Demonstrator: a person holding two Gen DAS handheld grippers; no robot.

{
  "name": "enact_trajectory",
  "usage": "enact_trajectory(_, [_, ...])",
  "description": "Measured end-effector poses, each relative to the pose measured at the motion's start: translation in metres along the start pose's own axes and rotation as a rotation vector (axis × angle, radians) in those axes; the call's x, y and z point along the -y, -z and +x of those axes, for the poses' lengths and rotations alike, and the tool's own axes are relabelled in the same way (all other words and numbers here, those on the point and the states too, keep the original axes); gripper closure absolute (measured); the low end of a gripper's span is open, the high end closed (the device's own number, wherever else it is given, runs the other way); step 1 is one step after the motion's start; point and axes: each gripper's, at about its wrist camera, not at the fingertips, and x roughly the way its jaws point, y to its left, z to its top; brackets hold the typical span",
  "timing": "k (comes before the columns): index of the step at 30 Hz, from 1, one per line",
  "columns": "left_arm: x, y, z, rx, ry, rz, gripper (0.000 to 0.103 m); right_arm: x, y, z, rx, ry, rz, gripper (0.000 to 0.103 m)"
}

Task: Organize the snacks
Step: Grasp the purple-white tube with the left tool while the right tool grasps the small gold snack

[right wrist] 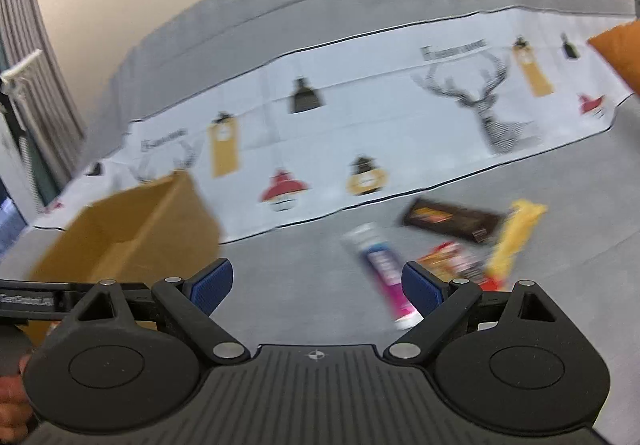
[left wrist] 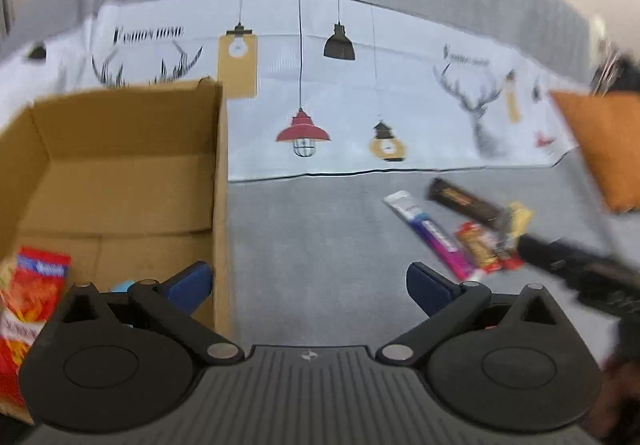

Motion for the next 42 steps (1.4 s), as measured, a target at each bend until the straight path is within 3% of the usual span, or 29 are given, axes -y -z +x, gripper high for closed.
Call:
enact_trajectory(4, [0.016,-0.003,0.013,0.052,-0.085,0.033,0.000,0.034,-0.006,0.014,-0.026,0.026,-0.052,0.022])
enact_trajectory(7, [0.016,0.001,0.017,0.080,-0.174,0.088,0.000,0.056,-0.009,0.037,-0.078,0.025,-0.018,0.032])
enact_trajectory(8, [0.012,0.004,0.021,0.060,-0.211,0.100,0.000,0.061,-0.010,0.045,-0.092,0.018,0.013,0.034])
enact_trajectory(9, [0.004,0.006,0.029,0.006,-0.232,0.085,0.007,0.065,-0.010,0.053,-0.104,0.007,0.050,0.034])
enact_trajectory(11, [-0.025,0.006,0.031,-0.065,-0.133,-0.039,0.017,0.069,-0.013,0.069,-0.128,-0.018,0.115,0.036])
enact_trajectory(12, [-0.038,0.006,0.031,-0.094,-0.133,-0.093,0.017,0.068,-0.014,0.074,-0.136,-0.023,0.124,0.036])
enact_trajectory(16, [-0.069,0.010,0.026,-0.133,-0.153,-0.155,0.018,0.057,-0.025,0.081,-0.126,-0.058,0.093,0.036])
enact_trajectory(18, [-0.069,0.005,0.017,-0.123,-0.240,-0.114,0.017,0.053,-0.033,0.080,-0.109,-0.082,0.066,0.036])
enact_trajectory(19, [-0.067,0.001,0.007,-0.087,-0.247,-0.088,0.017,0.053,-0.037,0.078,-0.094,-0.080,0.047,0.036])
enact_trajectory(21, [-0.058,-0.012,-0.013,-0.012,-0.173,-0.059,0.007,0.057,-0.041,0.075,-0.075,-0.065,0.028,0.036])
enact_trajectory(23, [-0.040,-0.027,-0.022,0.051,-0.104,-0.013,0.005,0.065,-0.040,0.074,-0.085,-0.047,0.047,0.039])
enact_trajectory(25, [-0.018,-0.036,-0.020,0.098,-0.068,0.036,0.003,0.070,-0.031,0.080,-0.139,-0.031,0.054,0.047])
enact_trajectory(26, [-0.007,-0.042,-0.012,0.102,-0.043,0.046,0.003,0.070,-0.027,0.083,-0.166,-0.020,0.040,0.057])
enact_trajectory(29, [0.027,-0.054,0.025,0.046,0.073,0.028,0.008,0.073,-0.013,0.085,-0.205,0.002,-0.001,0.071])
enact_trajectory(31, [0.049,-0.056,0.055,-0.012,0.151,0.029,0.026,0.080,-0.008,0.082,-0.202,0.006,0.005,0.077])
enact_trajectory(35, [0.085,-0.054,0.133,-0.163,0.201,-0.019,0.043,0.097,-0.005,0.082,-0.199,0.007,0.043,0.078])
enact_trajectory(37, [0.099,-0.053,0.170,-0.236,0.238,-0.040,0.043,0.099,-0.006,0.093,-0.224,0.008,0.012,0.078])
enact_trajectory(40, [0.121,-0.050,0.209,-0.279,0.225,0.025,0.042,0.104,0.001,0.113,-0.308,-0.004,0.013,0.077])
enact_trajectory(41, [0.128,-0.048,0.213,-0.239,0.213,0.070,0.042,0.104,0.005,0.120,-0.340,-0.007,0.005,0.077])
enact_trajectory(42, [0.132,-0.046,0.212,-0.210,0.198,0.109,0.054,0.101,0.006,0.121,-0.327,-0.004,-0.014,0.077])
